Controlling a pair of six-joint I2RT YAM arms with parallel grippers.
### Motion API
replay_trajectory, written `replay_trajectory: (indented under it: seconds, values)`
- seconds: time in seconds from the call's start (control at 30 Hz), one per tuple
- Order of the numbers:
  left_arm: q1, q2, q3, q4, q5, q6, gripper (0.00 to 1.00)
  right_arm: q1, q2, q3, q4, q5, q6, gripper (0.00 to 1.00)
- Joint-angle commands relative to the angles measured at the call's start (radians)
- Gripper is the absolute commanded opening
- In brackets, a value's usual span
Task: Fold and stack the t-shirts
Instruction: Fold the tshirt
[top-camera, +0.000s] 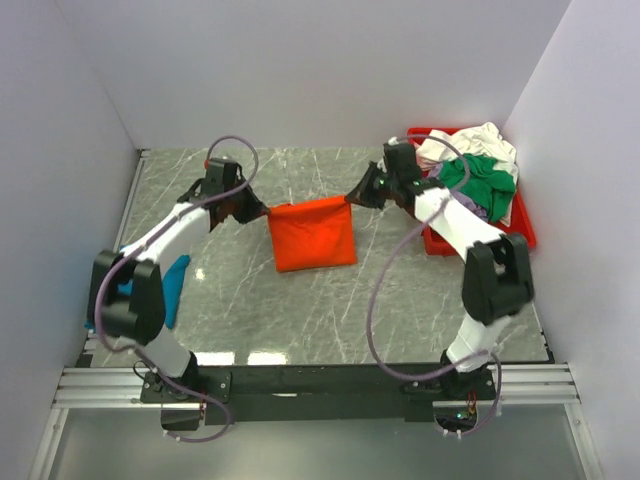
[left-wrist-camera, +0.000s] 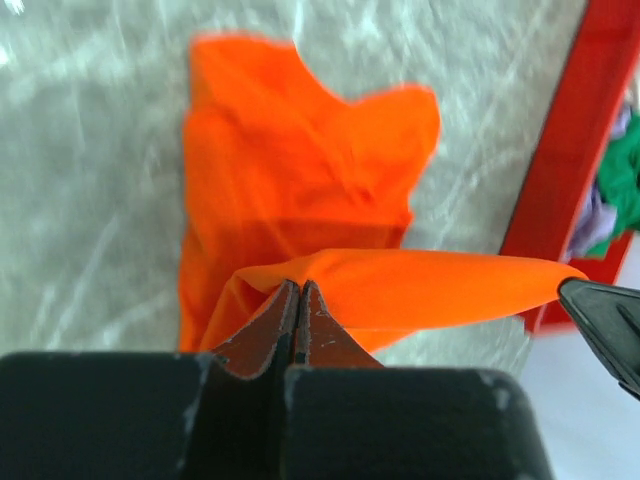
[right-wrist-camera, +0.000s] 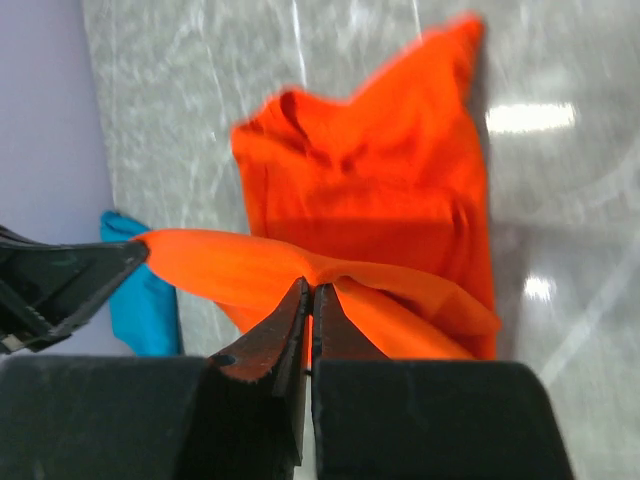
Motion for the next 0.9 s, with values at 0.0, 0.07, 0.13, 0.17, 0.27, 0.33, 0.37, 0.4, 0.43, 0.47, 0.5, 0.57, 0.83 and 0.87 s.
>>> replay_trajectory:
  seconds: [0.0, 0.07, 0.13, 0.17, 0.27, 0.33, 0.37, 0.4, 0.43, 0.47, 0.5, 0.57, 0.83, 0.87]
  values:
    - [0.062, 0.105, 0.102, 0.016, 0.038, 0.057, 0.0, -0.026, 0.159, 0.156, -0.007, -0.033, -0.043, 0.0]
    - [0.088, 0.194, 0.178, 0.013, 0.051, 0.077, 0.0, -0.036, 0.232, 0.261, -0.022, -0.064, -0.045, 0.0]
    - [0.105, 0.256, 0.23, -0.006, 0.072, 0.091, 0.01, -0.047, 0.337, 0.36, -0.048, -0.075, -0.046, 0.0]
    - [0.12, 0.314, 0.272, -0.006, 0.1, 0.1, 0.01, -0.049, 0.371, 0.394, -0.053, -0.093, -0.048, 0.0]
    - [0.148, 0.418, 0.347, 0.016, 0.161, 0.106, 0.01, -0.058, 0.474, 0.494, -0.07, -0.11, -0.037, 0.0]
    - [0.154, 0.455, 0.393, 0.042, 0.209, 0.109, 0.01, -0.064, 0.522, 0.534, -0.063, -0.118, -0.023, 0.0]
    - [0.159, 0.484, 0.41, 0.04, 0.212, 0.107, 0.01, -0.072, 0.534, 0.545, -0.06, -0.119, -0.017, 0.0]
    - [0.16, 0.498, 0.427, 0.037, 0.219, 0.112, 0.01, -0.072, 0.555, 0.558, -0.062, -0.119, -0.016, 0.02]
    - [0.163, 0.51, 0.457, 0.039, 0.229, 0.115, 0.03, -0.076, 0.565, 0.589, -0.077, -0.115, -0.02, 0.03]
    - [0.166, 0.527, 0.47, 0.036, 0.227, 0.12, 0.04, -0.078, 0.574, 0.601, -0.083, -0.11, -0.022, 0.04]
    - [0.169, 0.533, 0.485, 0.028, 0.218, 0.12, 0.06, -0.084, 0.589, 0.612, -0.085, -0.112, -0.022, 0.09]
    - [0.175, 0.558, 0.527, 0.028, 0.236, 0.129, 0.08, -0.093, 0.597, 0.626, -0.09, -0.113, -0.02, 0.12]
    - [0.179, 0.615, 0.637, 0.011, 0.279, 0.127, 0.06, -0.124, 0.577, 0.575, -0.039, -0.119, 0.001, 0.09]
    - [0.179, 0.633, 0.643, 0.01, 0.285, 0.126, 0.07, -0.127, 0.579, 0.575, -0.037, -0.121, 0.003, 0.09]
